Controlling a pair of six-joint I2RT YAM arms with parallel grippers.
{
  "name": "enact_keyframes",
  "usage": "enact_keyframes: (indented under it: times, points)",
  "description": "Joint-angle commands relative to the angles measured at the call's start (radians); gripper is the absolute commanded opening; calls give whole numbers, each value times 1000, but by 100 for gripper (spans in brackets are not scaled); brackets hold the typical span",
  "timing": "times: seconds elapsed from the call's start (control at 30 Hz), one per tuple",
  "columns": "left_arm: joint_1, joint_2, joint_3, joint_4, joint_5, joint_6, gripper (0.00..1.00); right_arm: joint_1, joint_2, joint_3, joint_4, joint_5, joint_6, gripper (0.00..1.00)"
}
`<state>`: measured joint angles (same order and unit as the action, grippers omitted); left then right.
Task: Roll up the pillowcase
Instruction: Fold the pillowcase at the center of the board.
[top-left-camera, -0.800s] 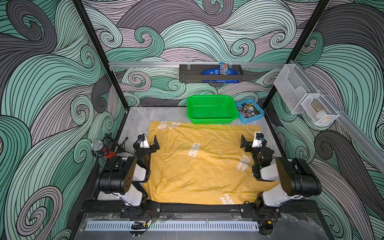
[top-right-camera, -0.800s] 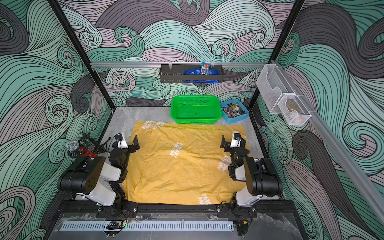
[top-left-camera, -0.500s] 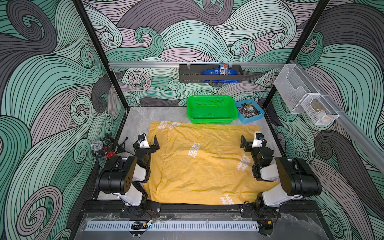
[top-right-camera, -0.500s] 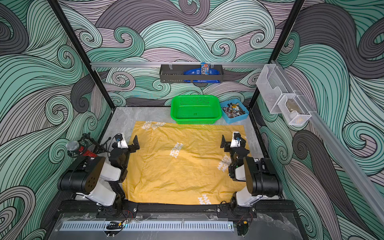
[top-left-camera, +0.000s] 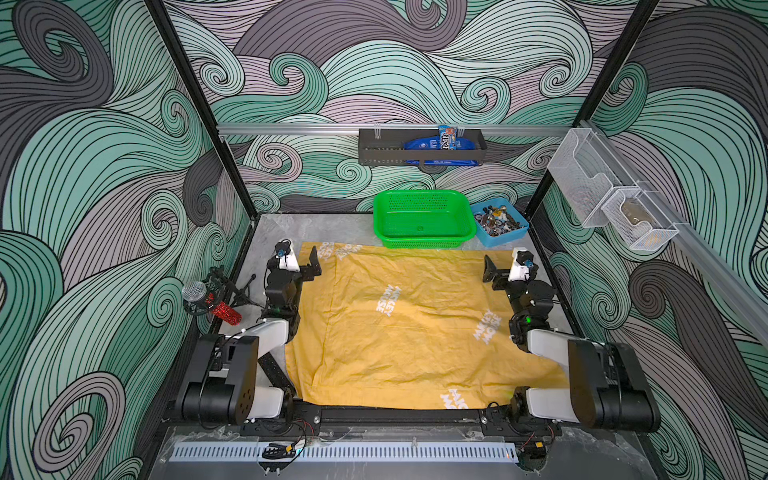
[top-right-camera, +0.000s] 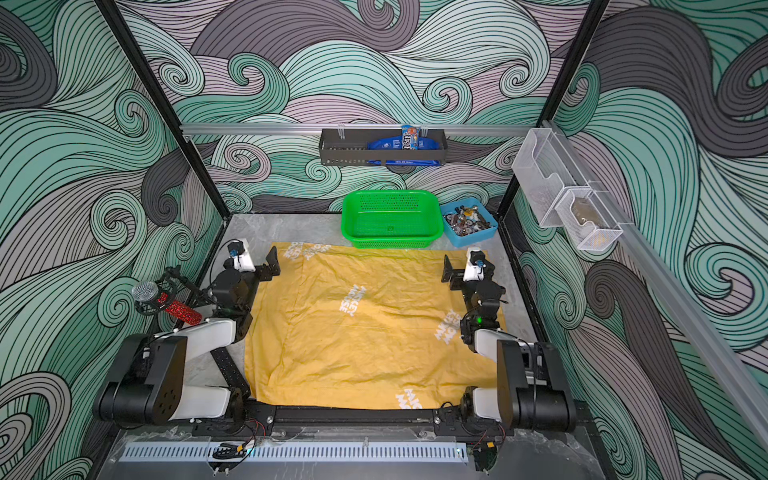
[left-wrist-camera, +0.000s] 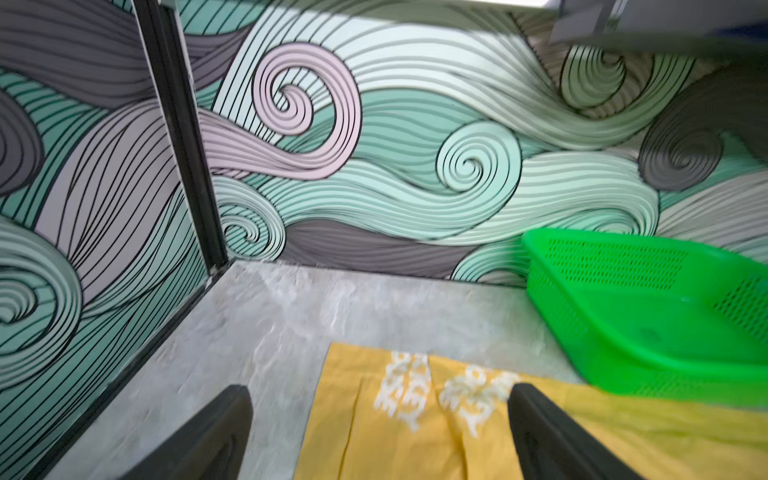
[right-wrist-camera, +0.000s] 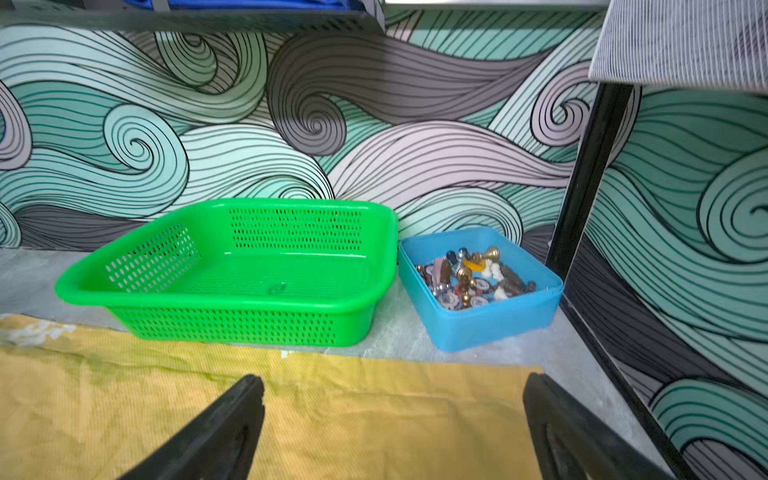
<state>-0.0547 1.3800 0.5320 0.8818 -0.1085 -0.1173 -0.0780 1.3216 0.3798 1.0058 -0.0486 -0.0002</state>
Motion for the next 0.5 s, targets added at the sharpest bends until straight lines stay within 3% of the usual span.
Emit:
enact_keyframes:
  times: [0.0, 0.33, 0.47]
  points:
    - [7, 61, 158, -344, 43, -127, 99, -11, -25, 76, -225, -24, 0, 100]
    - [73, 493, 716, -889, 179, -291, 96, -149, 113, 335, -620, -105, 6, 100]
    - [76, 656, 901, -1035, 136, -312, 93, -170, 184, 418, -730, -84, 20, 100]
